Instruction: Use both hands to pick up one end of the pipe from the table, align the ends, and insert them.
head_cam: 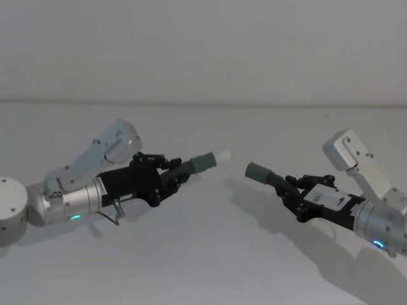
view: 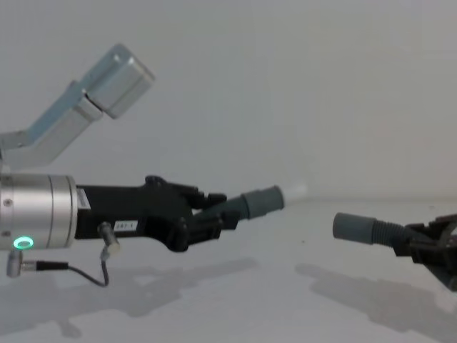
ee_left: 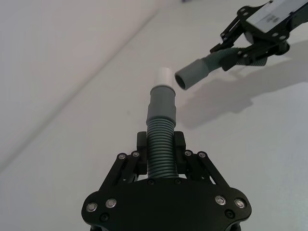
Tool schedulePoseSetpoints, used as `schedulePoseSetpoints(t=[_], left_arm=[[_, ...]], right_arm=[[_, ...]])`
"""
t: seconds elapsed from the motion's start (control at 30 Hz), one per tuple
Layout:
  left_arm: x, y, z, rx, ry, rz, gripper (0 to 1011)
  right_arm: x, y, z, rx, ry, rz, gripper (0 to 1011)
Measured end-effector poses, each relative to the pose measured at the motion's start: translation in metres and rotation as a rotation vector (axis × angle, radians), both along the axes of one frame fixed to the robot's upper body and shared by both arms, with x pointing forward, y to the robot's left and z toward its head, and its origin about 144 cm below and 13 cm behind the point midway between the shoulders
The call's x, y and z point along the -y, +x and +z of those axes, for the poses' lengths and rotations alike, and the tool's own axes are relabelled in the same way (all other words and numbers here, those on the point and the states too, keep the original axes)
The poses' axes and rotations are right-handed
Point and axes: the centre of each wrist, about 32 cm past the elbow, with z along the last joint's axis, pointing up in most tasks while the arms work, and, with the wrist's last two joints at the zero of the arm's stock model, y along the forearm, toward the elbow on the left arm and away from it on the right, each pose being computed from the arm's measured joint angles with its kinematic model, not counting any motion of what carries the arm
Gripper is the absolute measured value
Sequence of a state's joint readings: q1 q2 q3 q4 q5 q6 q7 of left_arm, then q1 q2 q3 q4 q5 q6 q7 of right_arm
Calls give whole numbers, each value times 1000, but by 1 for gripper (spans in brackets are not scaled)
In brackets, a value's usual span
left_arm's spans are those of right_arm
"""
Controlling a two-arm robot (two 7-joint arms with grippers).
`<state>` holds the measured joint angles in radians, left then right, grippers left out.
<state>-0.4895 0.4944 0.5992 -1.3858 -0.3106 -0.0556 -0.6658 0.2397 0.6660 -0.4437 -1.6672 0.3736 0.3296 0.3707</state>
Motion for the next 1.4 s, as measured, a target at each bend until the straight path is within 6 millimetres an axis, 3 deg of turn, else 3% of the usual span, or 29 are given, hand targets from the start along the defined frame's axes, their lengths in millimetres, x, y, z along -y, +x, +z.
schedulePoseSetpoints(t=[0.63, 1.4], left_arm=[[-16, 7, 18, 196, -34, -115, 312], [-20, 10, 8, 234, 71, -105, 310]], right_arm=[[0, -12, 10, 130, -111, 31, 282], [-7, -19, 8, 192, -154, 19, 282]])
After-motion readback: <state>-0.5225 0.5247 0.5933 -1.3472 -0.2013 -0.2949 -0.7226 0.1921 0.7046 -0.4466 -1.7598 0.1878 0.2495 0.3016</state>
